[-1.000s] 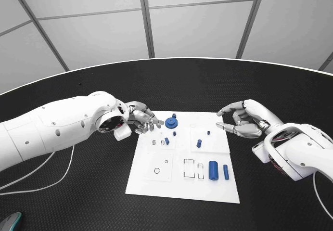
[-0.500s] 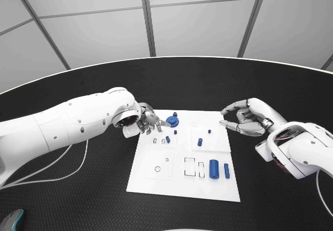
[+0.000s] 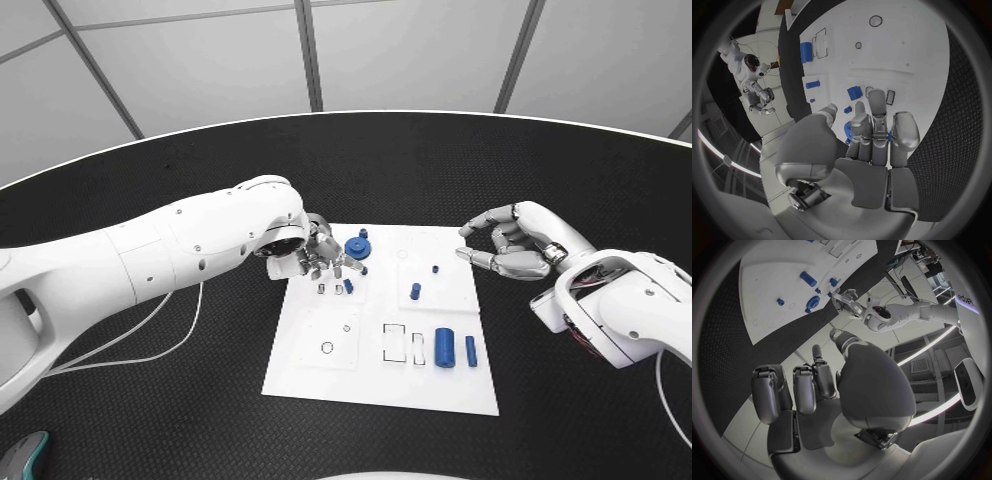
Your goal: Assemble the parts on the task board
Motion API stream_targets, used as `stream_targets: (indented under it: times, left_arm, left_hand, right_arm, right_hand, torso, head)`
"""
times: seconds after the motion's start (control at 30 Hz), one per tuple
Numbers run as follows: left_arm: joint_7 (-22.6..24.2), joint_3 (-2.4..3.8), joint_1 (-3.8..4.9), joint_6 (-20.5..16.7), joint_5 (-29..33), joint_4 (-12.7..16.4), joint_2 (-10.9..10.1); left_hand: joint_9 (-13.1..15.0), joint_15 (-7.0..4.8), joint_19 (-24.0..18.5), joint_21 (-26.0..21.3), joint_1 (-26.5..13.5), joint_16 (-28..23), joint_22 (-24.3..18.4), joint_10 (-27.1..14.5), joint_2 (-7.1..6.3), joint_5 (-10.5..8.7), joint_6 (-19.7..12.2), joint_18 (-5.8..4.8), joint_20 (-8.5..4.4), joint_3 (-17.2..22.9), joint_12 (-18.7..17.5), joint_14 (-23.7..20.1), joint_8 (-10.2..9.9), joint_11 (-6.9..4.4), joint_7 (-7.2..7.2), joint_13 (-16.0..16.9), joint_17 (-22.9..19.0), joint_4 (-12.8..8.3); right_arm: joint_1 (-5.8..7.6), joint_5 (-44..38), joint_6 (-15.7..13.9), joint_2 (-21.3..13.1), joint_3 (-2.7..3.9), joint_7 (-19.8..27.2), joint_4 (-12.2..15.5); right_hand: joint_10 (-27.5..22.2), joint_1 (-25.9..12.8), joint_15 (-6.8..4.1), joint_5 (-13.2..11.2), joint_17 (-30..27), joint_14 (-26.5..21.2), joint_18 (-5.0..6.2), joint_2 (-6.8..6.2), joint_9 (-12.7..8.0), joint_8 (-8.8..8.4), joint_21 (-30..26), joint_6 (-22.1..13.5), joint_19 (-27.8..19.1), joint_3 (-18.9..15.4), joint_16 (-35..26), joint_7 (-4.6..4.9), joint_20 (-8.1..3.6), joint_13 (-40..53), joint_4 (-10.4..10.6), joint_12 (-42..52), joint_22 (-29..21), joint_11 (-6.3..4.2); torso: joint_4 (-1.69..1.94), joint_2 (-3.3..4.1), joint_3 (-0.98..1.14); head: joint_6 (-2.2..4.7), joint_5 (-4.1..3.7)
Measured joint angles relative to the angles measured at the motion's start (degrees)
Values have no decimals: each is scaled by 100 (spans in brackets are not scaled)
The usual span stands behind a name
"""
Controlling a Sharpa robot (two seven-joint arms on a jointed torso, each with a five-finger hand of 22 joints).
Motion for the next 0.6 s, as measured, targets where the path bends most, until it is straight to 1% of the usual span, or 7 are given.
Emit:
stream_targets:
  times: [0.27, 0.4, 0.6]
  left_arm:
    - [-31, -2, 0, 125, -34, -167, 159]
    - [-51, -3, 0, 191, -38, -203, 182]
    - [-79, -4, 0, 268, -40, -194, 176]
  left_hand:
    - [16, 0, 0, 0, 0, 0, 7, 0, 0, 0, 0, 0, 0, 0, 0, 0, 0, 0, 0, -2, 6, 0]
    - [31, 0, 0, 13, 36, 0, 15, 0, 36, 0, 0, 0, 0, 0, 0, 0, 9, 0, 0, -14, 9, 0]
    - [42, 0, 0, 23, 38, 0, 18, 0, 38, 0, 0, 1, 0, -15, 0, 0, 22, 0, 0, -16, 15, -16]
  right_arm:
    - [0, 0, 2, 14, 0, -16, 2]
    - [0, 0, 6, 14, 0, -23, 1]
    - [0, 0, 9, 24, 0, -30, -22]
  right_hand:
    - [0, 0, 0, 0, 0, 0, 0, 0, 0, 0, 0, 0, 0, 0, 0, 0, 0, 0, 0, 0, 2, 0]
    - [0, 0, 0, 0, 0, 0, 0, 0, 0, 0, 0, 0, 0, 0, 0, 0, 0, 0, 0, 0, 5, 0]
    - [0, 0, 0, 1, -1, 0, 0, 0, -1, 0, 0, 0, 0, 0, 0, 0, 0, -1, 0, 0, 4, 0]
  torso:
    - [-2, 7, -3]
    - [2, 5, -7]
    - [1, 2, -7]
  head:
    - [-31, -2]
    - [-52, 3]
    - [-80, 9]
